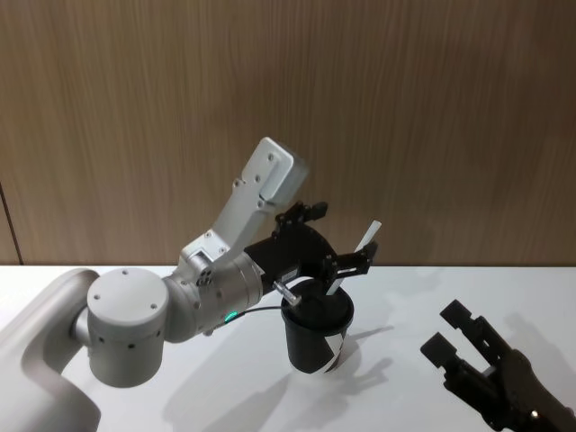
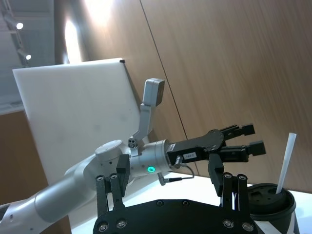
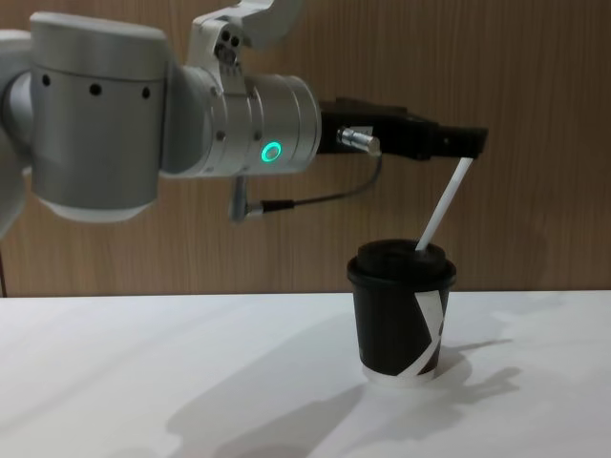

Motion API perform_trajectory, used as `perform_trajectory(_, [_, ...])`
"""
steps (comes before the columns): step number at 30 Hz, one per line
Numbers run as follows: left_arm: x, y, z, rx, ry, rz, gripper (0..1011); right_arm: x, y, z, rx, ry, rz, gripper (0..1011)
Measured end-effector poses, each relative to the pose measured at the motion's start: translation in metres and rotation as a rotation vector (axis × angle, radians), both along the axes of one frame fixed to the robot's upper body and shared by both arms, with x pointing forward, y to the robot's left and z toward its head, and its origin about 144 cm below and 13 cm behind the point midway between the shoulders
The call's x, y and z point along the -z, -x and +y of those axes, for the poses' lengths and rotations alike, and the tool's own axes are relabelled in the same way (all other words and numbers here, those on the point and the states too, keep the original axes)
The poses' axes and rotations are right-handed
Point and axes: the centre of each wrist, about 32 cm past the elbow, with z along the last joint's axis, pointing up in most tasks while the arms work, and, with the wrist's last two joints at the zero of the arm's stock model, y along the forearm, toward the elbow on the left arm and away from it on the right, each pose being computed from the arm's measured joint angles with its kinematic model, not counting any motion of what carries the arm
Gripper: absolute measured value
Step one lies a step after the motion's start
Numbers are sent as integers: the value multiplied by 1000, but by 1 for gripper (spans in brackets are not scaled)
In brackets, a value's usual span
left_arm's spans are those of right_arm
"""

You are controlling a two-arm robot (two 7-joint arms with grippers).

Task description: Pick up the straw with one hand, pass it to the other hand, and insert it into the cup.

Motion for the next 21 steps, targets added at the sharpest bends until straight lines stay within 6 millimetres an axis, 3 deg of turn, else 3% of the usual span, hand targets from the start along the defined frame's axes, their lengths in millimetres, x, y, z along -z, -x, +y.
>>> perform_trajectory(21, [26,21,25,-9,3,14,1003,-35,-6,9,61,40,38,1001])
